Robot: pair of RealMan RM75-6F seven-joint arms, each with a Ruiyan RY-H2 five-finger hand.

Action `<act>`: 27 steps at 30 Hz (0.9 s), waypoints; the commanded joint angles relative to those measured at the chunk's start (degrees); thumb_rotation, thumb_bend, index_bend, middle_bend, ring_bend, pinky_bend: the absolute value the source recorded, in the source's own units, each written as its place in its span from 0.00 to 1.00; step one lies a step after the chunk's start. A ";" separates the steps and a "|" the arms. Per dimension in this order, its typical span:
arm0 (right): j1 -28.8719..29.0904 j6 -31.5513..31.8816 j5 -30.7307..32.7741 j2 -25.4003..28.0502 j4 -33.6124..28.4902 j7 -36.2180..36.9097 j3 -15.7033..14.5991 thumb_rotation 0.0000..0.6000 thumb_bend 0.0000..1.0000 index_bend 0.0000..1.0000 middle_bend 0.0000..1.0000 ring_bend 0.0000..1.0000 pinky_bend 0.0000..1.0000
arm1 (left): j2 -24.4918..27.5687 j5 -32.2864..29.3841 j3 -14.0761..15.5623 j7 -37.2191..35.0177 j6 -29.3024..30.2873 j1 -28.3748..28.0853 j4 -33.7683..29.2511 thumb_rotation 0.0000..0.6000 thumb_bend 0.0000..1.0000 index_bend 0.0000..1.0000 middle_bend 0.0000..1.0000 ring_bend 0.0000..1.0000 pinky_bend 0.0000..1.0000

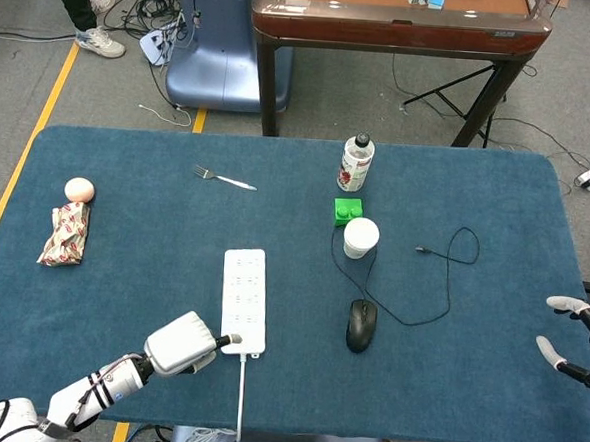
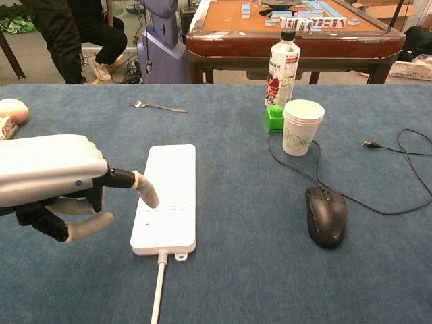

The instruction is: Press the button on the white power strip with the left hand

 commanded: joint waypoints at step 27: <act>-0.21 -0.43 0.22 0.33 0.42 1.51 0.53 1.00 0.20 0.36 0.45 0.44 0.63 | -5.97 -15.76 -0.67 13.93 -7.41 -5.55 2.00 1.00 0.57 0.31 1.00 1.00 1.00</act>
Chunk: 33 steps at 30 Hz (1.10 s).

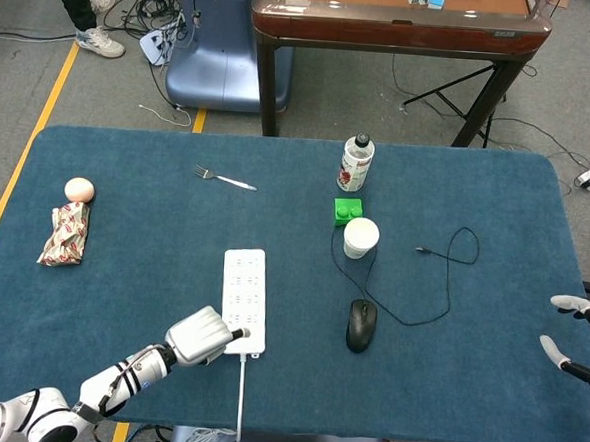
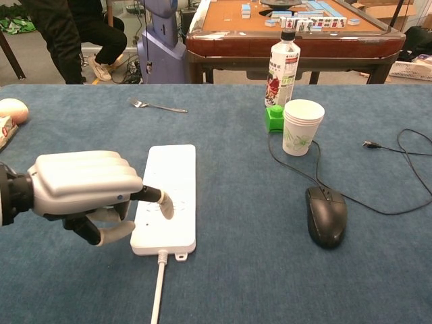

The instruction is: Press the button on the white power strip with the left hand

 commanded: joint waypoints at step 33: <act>0.09 -0.67 0.19 -0.05 -0.04 -0.06 0.22 1.00 0.20 0.36 0.45 0.44 0.63 | -0.35 -3.38 2.76 1.40 3.81 -0.93 -0.13 1.00 0.57 0.31 1.00 1.00 1.00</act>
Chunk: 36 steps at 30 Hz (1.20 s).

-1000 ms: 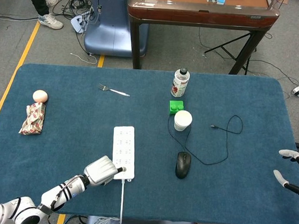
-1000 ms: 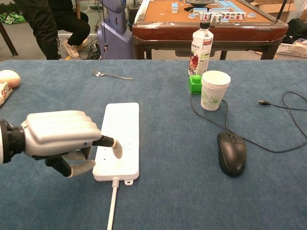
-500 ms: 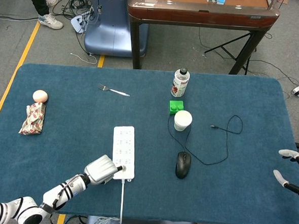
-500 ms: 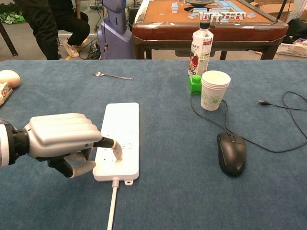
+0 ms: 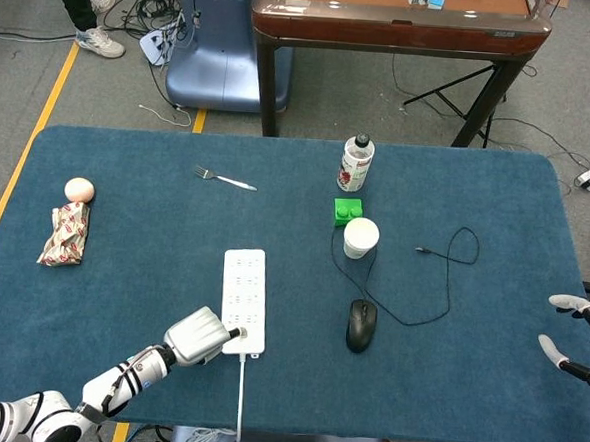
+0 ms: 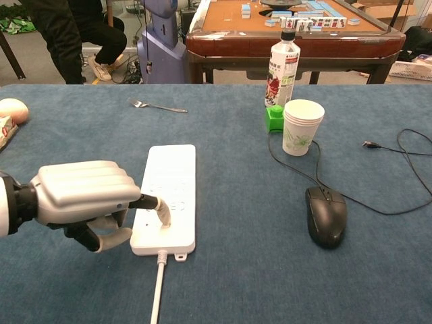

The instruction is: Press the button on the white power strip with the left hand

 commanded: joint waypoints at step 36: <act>3.47 -10.80 3.39 -2.74 -2.35 -14.17 -1.80 1.00 0.18 0.36 0.44 0.44 0.54 | 16.01 -2.50 1.35 -10.41 40.26 29.19 -0.73 1.00 0.55 0.44 0.64 0.55 0.75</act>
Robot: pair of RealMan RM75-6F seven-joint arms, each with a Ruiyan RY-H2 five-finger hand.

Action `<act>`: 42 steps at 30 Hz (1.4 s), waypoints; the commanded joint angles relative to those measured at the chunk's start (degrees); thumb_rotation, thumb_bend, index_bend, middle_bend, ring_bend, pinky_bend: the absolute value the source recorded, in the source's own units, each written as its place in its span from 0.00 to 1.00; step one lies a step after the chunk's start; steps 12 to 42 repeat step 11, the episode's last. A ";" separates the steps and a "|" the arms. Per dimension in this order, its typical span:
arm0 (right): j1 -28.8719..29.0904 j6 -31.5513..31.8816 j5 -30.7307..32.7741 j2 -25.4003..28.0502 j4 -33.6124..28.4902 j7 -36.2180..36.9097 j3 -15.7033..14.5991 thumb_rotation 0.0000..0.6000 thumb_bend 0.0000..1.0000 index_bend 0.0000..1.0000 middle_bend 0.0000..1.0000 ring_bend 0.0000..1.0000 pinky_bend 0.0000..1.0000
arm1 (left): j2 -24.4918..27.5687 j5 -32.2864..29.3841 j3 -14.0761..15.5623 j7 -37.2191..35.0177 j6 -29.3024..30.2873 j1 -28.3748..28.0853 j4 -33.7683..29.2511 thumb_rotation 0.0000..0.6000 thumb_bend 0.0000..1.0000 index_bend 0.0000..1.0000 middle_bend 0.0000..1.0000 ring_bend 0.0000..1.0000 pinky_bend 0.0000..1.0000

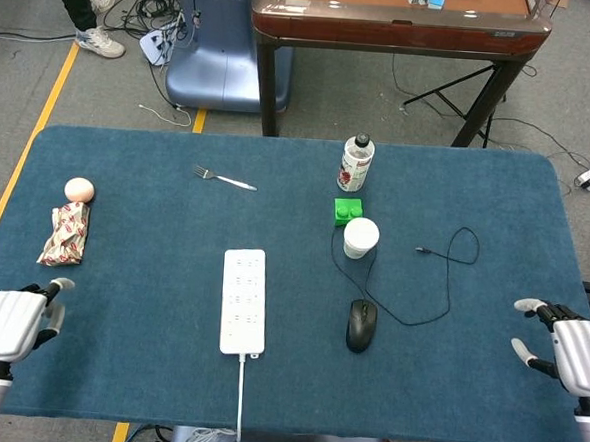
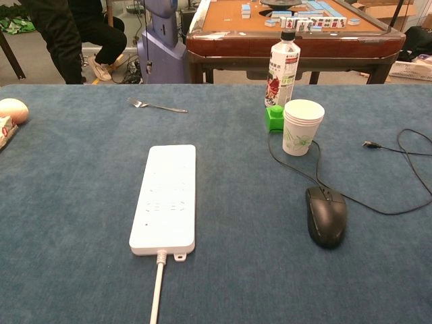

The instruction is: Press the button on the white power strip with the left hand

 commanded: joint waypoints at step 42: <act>0.75 -2.66 1.22 0.23 -0.59 -1.09 -0.71 1.00 0.18 0.36 0.44 0.44 0.50 | -0.19 0.40 -1.87 -0.34 1.48 2.66 0.81 1.00 0.55 0.45 0.64 0.55 0.74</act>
